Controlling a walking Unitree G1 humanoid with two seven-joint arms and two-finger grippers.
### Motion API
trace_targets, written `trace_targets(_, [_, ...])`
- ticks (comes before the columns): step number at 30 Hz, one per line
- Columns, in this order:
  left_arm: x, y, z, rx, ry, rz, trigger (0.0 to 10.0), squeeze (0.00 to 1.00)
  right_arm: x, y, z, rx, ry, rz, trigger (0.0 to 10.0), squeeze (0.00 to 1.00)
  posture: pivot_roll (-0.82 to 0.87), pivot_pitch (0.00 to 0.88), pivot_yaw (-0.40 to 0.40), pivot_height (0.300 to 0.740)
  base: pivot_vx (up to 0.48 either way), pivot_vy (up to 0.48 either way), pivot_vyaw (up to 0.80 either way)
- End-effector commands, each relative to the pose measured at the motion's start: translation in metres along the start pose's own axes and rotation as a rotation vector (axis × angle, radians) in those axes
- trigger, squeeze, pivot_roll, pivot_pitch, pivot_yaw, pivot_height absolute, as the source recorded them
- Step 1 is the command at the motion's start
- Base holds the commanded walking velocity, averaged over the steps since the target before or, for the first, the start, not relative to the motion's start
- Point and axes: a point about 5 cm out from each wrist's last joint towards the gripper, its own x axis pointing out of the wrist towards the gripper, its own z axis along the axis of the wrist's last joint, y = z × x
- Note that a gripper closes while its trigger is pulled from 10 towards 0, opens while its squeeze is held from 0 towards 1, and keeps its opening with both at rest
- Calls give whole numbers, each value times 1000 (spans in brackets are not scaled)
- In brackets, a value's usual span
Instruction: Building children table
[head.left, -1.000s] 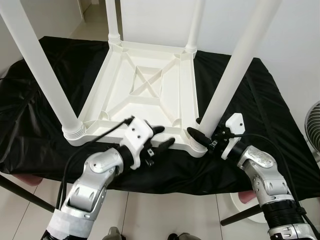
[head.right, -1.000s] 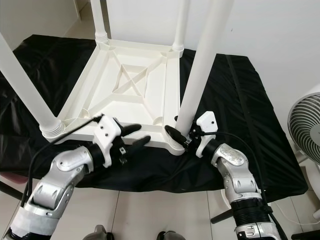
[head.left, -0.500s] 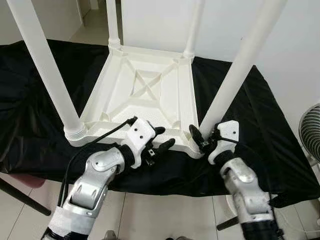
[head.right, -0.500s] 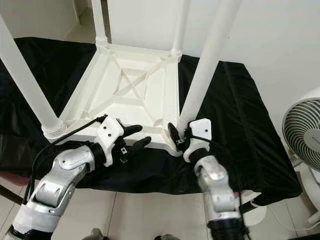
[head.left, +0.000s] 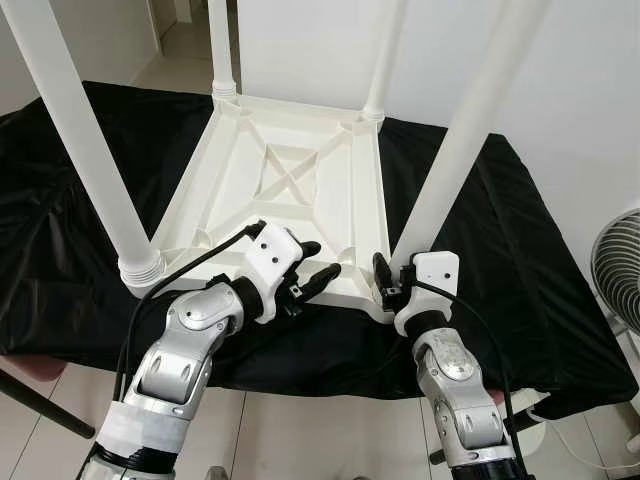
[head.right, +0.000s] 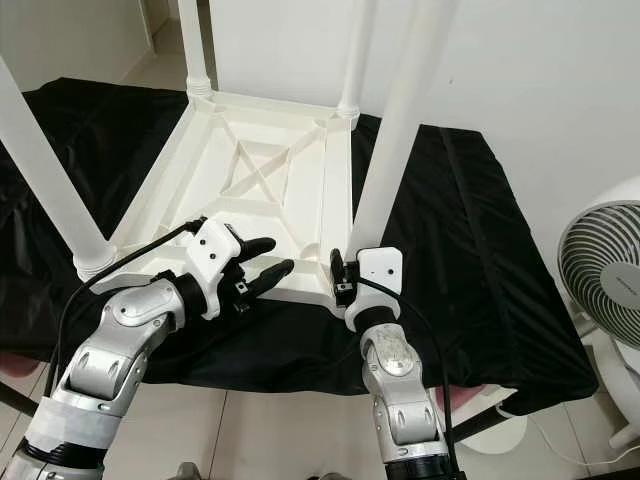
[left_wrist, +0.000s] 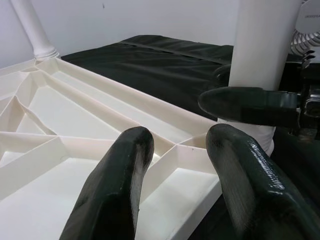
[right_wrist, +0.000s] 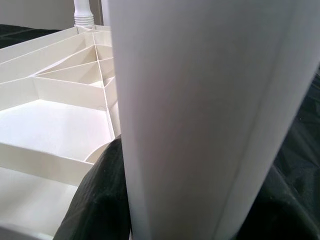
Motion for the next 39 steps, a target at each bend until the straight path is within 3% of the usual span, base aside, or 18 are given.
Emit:
trace_targets(1, [2, 5, -2, 8, 7, 94, 10000, 0, -2, -7, -12, -24, 70, -24, 10000, 0, 54, 23, -68, 740, 0, 0, 0])
trace_targets(5, [4, 8, -3, 8, 13, 105, 10000, 0, 1, -15, -11, -24, 63, -46, 10000, 0, 58, 17, -61, 740, 0, 0, 0])
trace_targets(6, [4, 9, -3, 7, 14, 109, 10000, 0, 3, -18, -10, 2, 55, -36, 10000, 1000, 58, 8, -58, 740, 0, 0, 0])
trace_targets(11, [7, 10, -1, 5, 9, 111, 10000, 0, 7, -23, -6, 36, 32, 69, 10000, 1000, 69, 10, -49, 740, 0, 0, 0])
trace_targets(16, [7, 12, -1, 11, 12, 113, 10000, 0, 12, -40, -1, -3, 24, 179, 10000, 1000, 75, 22, -53, 740, 0, 0, 0])
trace_targets(20, [7, 12, -1, 13, 10, 112, 10000, 0, 13, -43, 2, -15, 28, 232, 10000, 1000, 77, 24, -58, 740, 0, 0, 0])
trace_targets(21, [7, 13, 0, 18, 9, 110, 10000, 0, 15, -43, 3, -17, 35, 294, 10000, 0, 78, 20, -68, 740, 0, 0, 0])
trace_targets(25, [5, 12, -3, -13, 1, 99, 10000, 0, 27, -47, 5, -100, 41, 492, 10000, 0, 74, 22, -63, 740, 0, 0, 0])
trace_targets(36, [3, 6, -4, 16, 1, 61, 10000, 0, 36, -50, -1, -128, 84, 656, 10000, 0, 81, 36, -54, 740, 0, 0, 0])
trace_targets(37, [3, 2, -3, 9, -9, 37, 10000, 0, 38, -51, -2, -131, 86, 658, 4471, 0, 86, 45, -57, 740, 0, 0, 0])
trace_targets(38, [3, 2, -3, 9, -9, 37, 10000, 0, 38, -51, -2, -131, 86, 658, 4471, 0, 86, 45, -57, 740, 0, 0, 0])
trace_targets(39, [3, -1, -3, -5, -13, 21, 10000, 0, 39, -55, -5, -121, 106, 663, 0, 0, 94, 55, -55, 740, 0, 0, 0])
